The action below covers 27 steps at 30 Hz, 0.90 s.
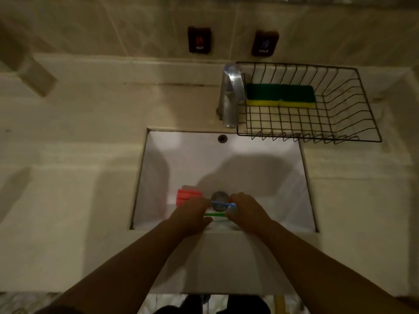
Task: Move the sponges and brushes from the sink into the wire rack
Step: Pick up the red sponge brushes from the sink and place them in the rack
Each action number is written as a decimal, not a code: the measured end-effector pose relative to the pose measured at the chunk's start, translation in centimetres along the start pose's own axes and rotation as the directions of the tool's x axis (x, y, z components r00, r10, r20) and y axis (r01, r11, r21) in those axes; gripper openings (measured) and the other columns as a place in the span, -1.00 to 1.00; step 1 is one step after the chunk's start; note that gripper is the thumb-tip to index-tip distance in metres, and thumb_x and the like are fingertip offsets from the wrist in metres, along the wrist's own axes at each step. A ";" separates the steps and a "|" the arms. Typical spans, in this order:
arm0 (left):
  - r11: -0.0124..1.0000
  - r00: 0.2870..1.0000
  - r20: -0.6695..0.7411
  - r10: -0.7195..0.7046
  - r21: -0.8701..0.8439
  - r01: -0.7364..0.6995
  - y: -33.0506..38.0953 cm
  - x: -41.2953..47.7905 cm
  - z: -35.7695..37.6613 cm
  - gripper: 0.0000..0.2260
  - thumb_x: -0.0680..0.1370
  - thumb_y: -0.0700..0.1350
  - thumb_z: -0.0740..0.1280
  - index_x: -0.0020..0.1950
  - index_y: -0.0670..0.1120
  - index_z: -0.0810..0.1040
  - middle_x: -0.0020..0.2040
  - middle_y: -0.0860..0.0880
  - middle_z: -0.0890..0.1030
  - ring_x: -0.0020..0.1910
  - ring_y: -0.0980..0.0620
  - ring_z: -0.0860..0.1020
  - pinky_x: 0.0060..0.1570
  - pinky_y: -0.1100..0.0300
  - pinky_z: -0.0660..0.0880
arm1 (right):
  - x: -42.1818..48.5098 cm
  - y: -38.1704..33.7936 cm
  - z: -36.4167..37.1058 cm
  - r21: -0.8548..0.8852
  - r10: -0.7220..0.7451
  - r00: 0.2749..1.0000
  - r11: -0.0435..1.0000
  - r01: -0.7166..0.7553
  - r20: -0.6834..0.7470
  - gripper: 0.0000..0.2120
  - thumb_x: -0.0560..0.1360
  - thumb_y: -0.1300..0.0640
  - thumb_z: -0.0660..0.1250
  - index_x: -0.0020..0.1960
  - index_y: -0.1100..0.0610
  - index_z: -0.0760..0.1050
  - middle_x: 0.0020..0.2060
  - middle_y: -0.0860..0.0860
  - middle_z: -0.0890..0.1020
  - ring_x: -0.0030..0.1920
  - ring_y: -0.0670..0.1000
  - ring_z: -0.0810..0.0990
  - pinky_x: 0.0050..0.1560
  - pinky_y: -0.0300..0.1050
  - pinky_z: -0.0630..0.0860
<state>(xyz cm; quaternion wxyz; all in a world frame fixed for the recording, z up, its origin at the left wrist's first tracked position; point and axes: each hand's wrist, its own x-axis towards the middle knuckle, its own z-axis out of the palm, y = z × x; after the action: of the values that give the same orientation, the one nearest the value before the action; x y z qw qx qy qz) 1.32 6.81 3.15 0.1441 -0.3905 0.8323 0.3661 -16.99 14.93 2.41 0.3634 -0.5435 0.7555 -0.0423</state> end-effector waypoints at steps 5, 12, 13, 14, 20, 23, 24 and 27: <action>0.999 1.000 0.014 -0.003 -0.033 0.004 -0.1 2.1 1.0 -0.61 0.52 -0.01 0.39 0.34 0.00 0.50 0.29 -0.06 0.57 0.21 -0.07 0.54 0.21 0.10 0.45 | 2.3 0.2 0.8 -0.023 -0.021 1.000 1.000 0.021 0.016 -0.66 0.44 0.07 0.39 0.17 0.17 0.52 0.10 0.17 0.55 0.12 0.19 0.49 0.06 0.00 0.45; 0.999 0.998 -0.039 0.053 0.005 -0.053 0.0 3.5 1.1 -0.74 0.44 0.00 0.43 0.08 -0.05 0.63 -0.01 -0.11 0.69 -0.07 -0.13 0.63 -0.07 0.08 0.55 | 4.0 1.1 2.0 -0.068 -0.046 0.993 0.996 0.053 0.105 -0.55 0.42 -0.03 0.41 0.26 0.11 0.50 0.09 0.18 0.57 0.10 0.23 0.52 0.11 0.09 0.51; 0.998 0.997 -0.054 0.062 0.020 -0.061 0.0 3.7 1.2 -0.74 0.42 0.01 0.44 0.06 -0.06 0.64 -0.03 -0.10 0.69 -0.08 -0.13 0.63 -0.07 0.08 0.56 | 4.2 1.2 2.1 -0.063 -0.039 0.996 0.997 0.044 0.085 -0.59 0.44 -0.03 0.41 0.23 0.11 0.53 0.06 0.19 0.59 0.08 0.23 0.54 0.08 0.08 0.52; 0.997 0.995 -0.074 0.069 0.030 -0.067 0.0 3.8 1.4 -0.74 0.41 0.01 0.45 0.05 -0.05 0.65 -0.04 -0.10 0.68 -0.09 -0.13 0.63 -0.05 0.07 0.56 | 4.5 1.3 2.2 -0.059 -0.030 0.997 0.998 0.034 0.069 -0.63 0.45 -0.02 0.40 0.19 0.12 0.55 0.03 0.18 0.60 0.05 0.22 0.55 0.06 0.07 0.54; 0.981 0.995 -0.062 0.080 0.181 -0.067 -0.5 4.6 2.7 -0.82 0.50 -0.04 0.29 0.01 0.02 0.66 -0.07 -0.05 0.68 -0.04 -0.07 0.47 -0.04 0.06 0.35 | 5.8 1.9 2.8 -0.071 -0.037 0.997 0.997 0.041 0.064 -0.76 0.44 0.10 0.40 0.09 0.13 0.59 -0.02 0.18 0.53 -0.01 0.20 0.51 -0.13 -0.09 0.39; 0.963 0.996 -0.031 0.081 0.262 -0.070 -0.5 5.0 2.9 -0.81 0.54 -0.01 0.27 0.01 0.01 0.66 -0.07 -0.05 0.68 0.01 -0.09 0.45 0.03 0.02 0.36 | 6.2 2.0 3.1 -0.068 -0.040 0.997 0.997 0.044 0.067 -0.79 0.49 0.04 0.39 0.07 0.12 0.58 -0.07 0.11 0.46 -0.09 0.10 0.45 -0.16 -0.13 0.29; 0.952 0.997 -0.014 0.081 0.296 -0.073 -0.5 5.1 3.0 -0.80 0.55 -0.02 0.26 0.01 0.00 0.66 -0.06 -0.05 0.68 0.04 -0.10 0.44 0.06 0.01 0.36 | 6.3 2.0 3.1 -0.061 -0.037 0.997 0.997 0.042 0.070 -0.79 0.49 0.02 0.40 0.05 0.12 0.58 -0.09 0.08 0.41 -0.11 0.08 0.42 -0.17 -0.14 0.28; 0.936 0.996 0.026 0.088 0.340 -0.092 -0.6 5.2 3.1 -0.77 0.55 0.04 0.26 0.03 0.00 0.67 -0.02 -0.02 0.68 0.06 -0.09 0.42 0.10 -0.01 0.34 | 6.5 2.0 3.4 -0.071 -0.024 0.998 0.997 0.028 0.053 -0.85 0.50 0.05 0.39 0.00 0.11 0.59 -0.10 0.07 0.38 -0.06 0.13 0.46 -0.18 -0.13 0.30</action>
<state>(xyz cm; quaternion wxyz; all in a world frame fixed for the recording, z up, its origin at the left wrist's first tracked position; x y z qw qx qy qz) -1.77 5.96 -2.00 0.1971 -0.3193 0.8993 0.2247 -17.54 11.35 -4.24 0.3627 -0.5670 0.7396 -0.0055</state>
